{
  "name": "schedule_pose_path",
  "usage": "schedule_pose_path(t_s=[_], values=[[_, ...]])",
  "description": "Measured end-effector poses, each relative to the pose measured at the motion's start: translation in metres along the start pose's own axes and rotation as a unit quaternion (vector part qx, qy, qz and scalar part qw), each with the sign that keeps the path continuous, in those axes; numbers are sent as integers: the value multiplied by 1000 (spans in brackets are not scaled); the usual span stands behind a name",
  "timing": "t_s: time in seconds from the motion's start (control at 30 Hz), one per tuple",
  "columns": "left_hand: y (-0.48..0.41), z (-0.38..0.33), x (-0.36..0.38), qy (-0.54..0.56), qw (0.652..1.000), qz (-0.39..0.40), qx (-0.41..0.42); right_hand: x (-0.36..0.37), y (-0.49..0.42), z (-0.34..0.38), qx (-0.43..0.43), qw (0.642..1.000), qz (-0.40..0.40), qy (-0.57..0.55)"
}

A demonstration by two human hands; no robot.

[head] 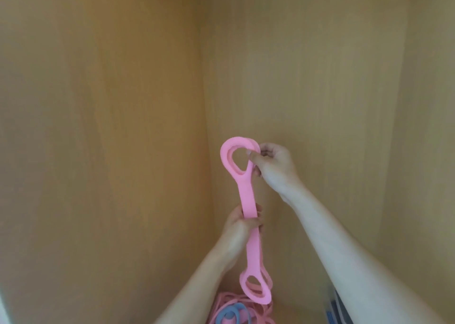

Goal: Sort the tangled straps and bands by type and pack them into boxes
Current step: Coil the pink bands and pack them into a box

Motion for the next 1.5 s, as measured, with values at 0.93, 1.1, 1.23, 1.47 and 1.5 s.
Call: schedule_pose_path(t_s=[0.93,1.1,1.23,1.47,1.5], values=[[-2,-28,-23,-134,990,-33,12,-34,113,-126,381,924,-34,-21],[-8,-35,-14,-306,950,28,-45,-13,167,-138,503,849,9,-163],[-5,-43,-6,-360,927,72,-75,-5,192,-136,526,816,33,-236],[-2,-37,2,-344,926,113,-103,-10,196,-143,494,863,32,-102],[-2,-36,3,-340,927,115,-106,-11,195,-143,475,878,26,-56]])
Point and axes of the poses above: each hand's wrist, its own y-axis away from the middle knuckle, its own x-axis out of the palm, z = x × y, the point moved 1 cm from there along -y, towards the middle knuckle, and after that the axes turned 5 degrees about -x, right-handed, at the moved point
